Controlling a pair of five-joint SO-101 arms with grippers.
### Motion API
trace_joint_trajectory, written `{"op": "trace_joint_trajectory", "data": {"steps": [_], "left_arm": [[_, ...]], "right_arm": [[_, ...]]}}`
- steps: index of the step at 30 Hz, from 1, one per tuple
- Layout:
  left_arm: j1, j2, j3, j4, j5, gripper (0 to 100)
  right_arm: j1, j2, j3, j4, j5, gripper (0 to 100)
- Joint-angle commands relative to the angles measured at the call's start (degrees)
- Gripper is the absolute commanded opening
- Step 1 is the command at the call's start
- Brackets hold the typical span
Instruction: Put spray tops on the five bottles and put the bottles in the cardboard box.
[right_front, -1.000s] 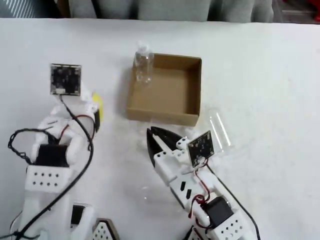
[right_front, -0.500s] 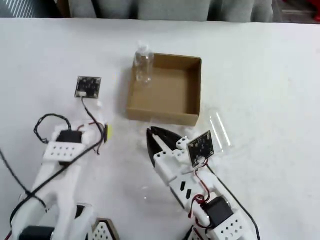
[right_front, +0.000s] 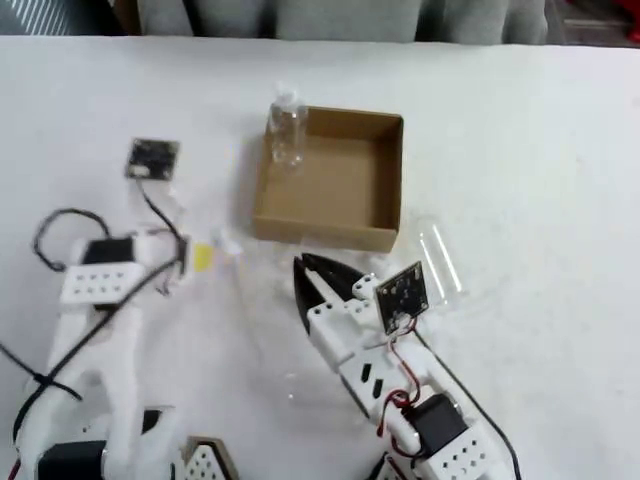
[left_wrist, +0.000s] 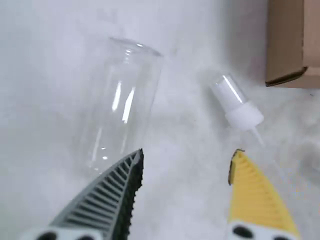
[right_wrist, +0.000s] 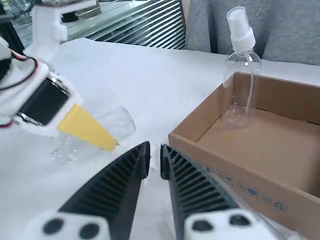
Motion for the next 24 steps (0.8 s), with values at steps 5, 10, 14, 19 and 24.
{"op": "trace_joint_trajectory", "data": {"steps": [5, 10, 14, 19, 24], "left_arm": [[-7.34, 0.75, -15.3, 4.4, -9.76, 27], [-7.6, 2.77, -15.82, 1.76, -12.66, 27], [-7.78, 12.26, -19.52, -0.09, -12.75, 27], [-7.87, 25.8, -30.51, 0.35, -12.75, 27], [-7.96, 38.02, -38.24, 0.88, -12.84, 31]], "right_arm": [[0.4, 0.48, 0.53, 0.22, 0.7, 1.5], [0.57, 0.48, 0.53, 0.22, 0.7, 1.5], [0.48, 0.48, 0.53, 0.31, 0.7, 1.5], [0.4, 0.48, 0.53, 0.4, 0.7, 1.5], [0.4, 0.48, 0.53, 0.66, 0.7, 1.5]]}}
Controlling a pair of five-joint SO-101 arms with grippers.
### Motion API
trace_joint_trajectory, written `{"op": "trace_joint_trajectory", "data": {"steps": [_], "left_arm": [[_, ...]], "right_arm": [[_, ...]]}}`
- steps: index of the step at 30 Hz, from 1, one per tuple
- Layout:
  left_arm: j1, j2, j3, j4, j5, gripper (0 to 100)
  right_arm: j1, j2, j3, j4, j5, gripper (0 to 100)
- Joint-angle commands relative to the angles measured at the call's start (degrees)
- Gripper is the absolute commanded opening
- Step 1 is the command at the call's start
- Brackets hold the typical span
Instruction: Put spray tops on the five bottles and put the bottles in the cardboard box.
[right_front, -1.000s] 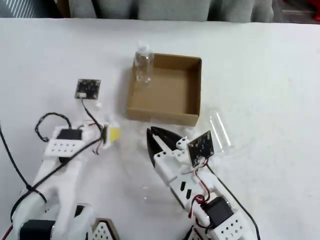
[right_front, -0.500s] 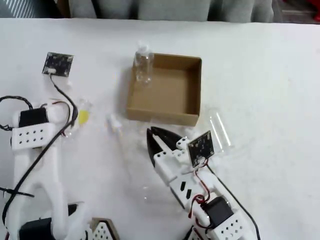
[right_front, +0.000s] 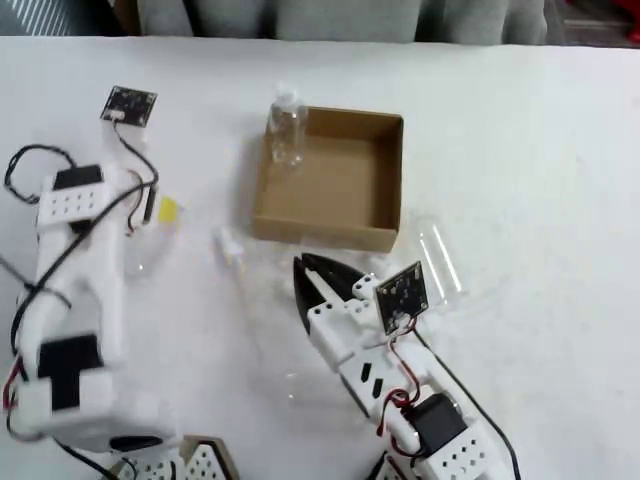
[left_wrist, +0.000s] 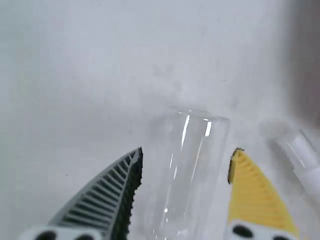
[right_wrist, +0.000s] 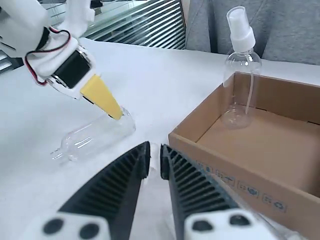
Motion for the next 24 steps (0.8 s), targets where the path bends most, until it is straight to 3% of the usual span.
{"op": "trace_joint_trajectory", "data": {"steps": [1, 4, 8, 11, 15, 16, 18, 21, 24], "left_arm": [[-0.57, 8.92, -9.14, 0.53, -0.44, 33], [-0.31, 13.93, -12.75, 4.4, -0.44, 38], [-0.22, 19.65, -16.26, 5.54, -0.44, 34], [-0.4, 23.08, -18.99, 5.27, -0.09, 25], [-0.48, 24.84, -21.98, 7.12, 0.44, 4], [-0.48, 24.66, -22.15, 9.05, 1.93, 6], [-0.57, 23.69, -23.65, 14.07, 9.23, 8], [-1.27, 22.2, -27.25, 20.04, 21.89, 2], [-4.79, 20.7, -30.07, 23.21, 38.68, 3]], "right_arm": [[0.4, 0.4, 0.53, 0.66, 0.7, 1.5], [0.4, 0.4, 0.53, 0.66, 0.7, 1.5], [0.4, 0.4, 0.53, 0.66, 0.7, 1.5], [0.4, 0.31, 0.53, 0.66, 0.7, 1.5], [0.4, 0.22, 0.53, 0.66, 0.7, 1.5], [0.4, 0.22, 0.53, 0.66, 0.7, 1.5], [0.4, 0.22, 0.53, 0.66, 0.7, 1.5], [0.4, 0.22, 0.53, 0.66, 0.7, 1.5], [0.57, 0.04, 0.53, 0.66, 0.7, 1.5]]}}
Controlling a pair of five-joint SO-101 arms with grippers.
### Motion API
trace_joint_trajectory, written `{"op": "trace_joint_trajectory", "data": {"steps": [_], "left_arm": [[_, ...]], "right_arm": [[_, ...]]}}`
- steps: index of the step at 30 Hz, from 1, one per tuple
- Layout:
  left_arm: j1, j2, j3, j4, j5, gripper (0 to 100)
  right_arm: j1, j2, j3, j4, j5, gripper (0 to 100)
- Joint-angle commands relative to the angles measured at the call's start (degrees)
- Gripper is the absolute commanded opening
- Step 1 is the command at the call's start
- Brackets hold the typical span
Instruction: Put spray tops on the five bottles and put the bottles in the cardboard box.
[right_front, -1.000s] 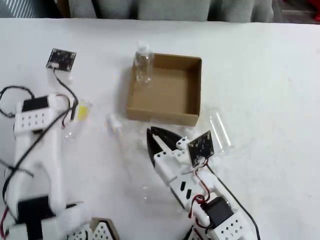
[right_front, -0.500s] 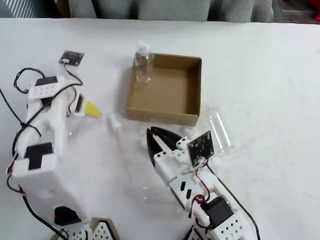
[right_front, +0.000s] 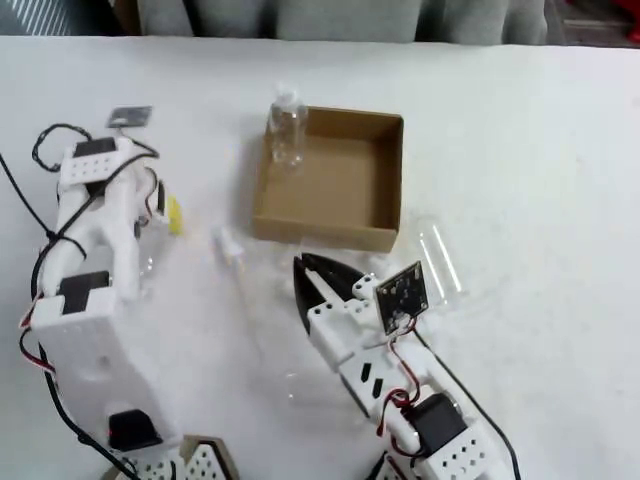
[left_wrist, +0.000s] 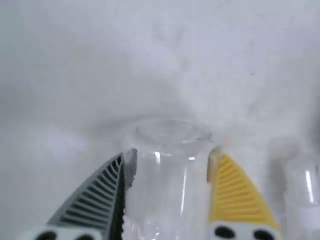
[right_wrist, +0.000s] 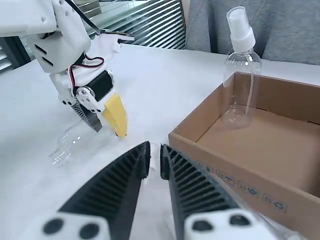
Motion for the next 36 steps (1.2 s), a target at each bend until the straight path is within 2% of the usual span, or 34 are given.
{"op": "trace_joint_trajectory", "data": {"steps": [1, 3, 5, 10, 15, 17, 20, 23, 25, 28, 33, 36], "left_arm": [[-5.76, -4.97, -6.24, 5.01, 24.79, 3], [-9.54, -6.55, -6.51, 5.01, 30.42, 3], [-13.05, -8.04, -5.89, 4.22, 31.91, 3], [-16.22, -12.26, 2.46, 0.7, 29.19, 3], [-16.31, -18.86, 16.53, -8.7, 25.93, 3], [-16.31, -21.67, 21.63, -12.48, 24.35, 6], [-16.31, -25.1, 26.99, -14.68, 22.77, 19], [-16.31, -28.0, 29.98, -14.42, 22.51, 33], [-16.48, -29.93, 31.21, -14.42, 21.89, 39], [-17.71, -33.45, 31.65, -13.27, 16.88, 40], [-18.86, -41.63, 31.65, -7.03, 11.16, 40], [-18.42, -47.25, 31.74, -0.35, 2.37, 38]], "right_arm": [[0.66, 0.04, 0.53, 0.66, 0.7, 1.5], [0.66, 0.04, 0.53, 0.66, 0.7, 1.5], [0.66, 0.04, 0.53, 0.66, 0.7, 1.5], [0.57, 0.04, 0.53, 0.66, 0.7, 1.5], [0.57, 0.04, 0.53, 0.66, 0.7, 1.5], [0.57, 0.04, 0.53, 0.66, 0.7, 1.5], [0.66, 0.04, 0.53, 0.66, 0.7, 1.5], [0.66, 0.04, 0.53, 0.66, 0.7, 1.5], [0.66, 0.04, 0.53, 0.66, 0.7, 1.5], [0.66, 0.04, 0.53, 0.66, 0.7, 1.5], [0.66, 0.04, 0.53, 0.66, 0.79, 1.5], [0.66, 0.04, 0.53, 0.66, 0.79, 1.5]]}}
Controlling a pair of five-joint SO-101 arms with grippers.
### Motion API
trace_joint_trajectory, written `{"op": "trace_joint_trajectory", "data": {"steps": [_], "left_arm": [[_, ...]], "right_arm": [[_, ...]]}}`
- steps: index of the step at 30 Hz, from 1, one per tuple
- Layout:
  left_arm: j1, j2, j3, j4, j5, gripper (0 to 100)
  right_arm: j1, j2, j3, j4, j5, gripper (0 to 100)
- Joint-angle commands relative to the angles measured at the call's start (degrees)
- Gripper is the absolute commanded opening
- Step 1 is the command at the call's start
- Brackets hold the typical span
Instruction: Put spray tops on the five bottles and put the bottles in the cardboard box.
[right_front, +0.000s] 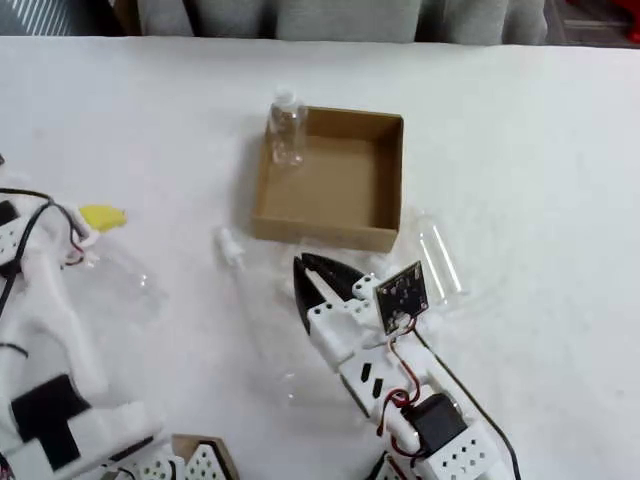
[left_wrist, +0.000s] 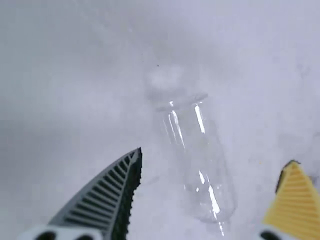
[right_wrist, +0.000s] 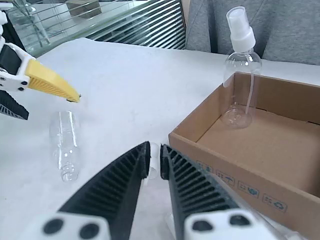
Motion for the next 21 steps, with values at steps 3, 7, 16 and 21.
{"op": "trace_joint_trajectory", "data": {"steps": [3, 7, 16, 21], "left_arm": [[1.45, -14.37, 0.18, 12.4, -23.91, 26], [1.8, -17.54, 0.18, 17.32, -43.6, 1], [5.32, -17.54, 16.0, 15.3, -71.3, 2], [6.11, -17.54, 23.38, 2.55, -75.96, 2]], "right_arm": [[0.75, 0.04, 0.53, 0.66, 0.79, 1.5], [0.75, 0.13, 0.53, 0.66, 0.79, 1.5], [0.75, 0.31, 0.53, 0.66, 0.79, 1.5], [0.75, 0.4, 0.53, 0.66, 0.79, 1.5]]}}
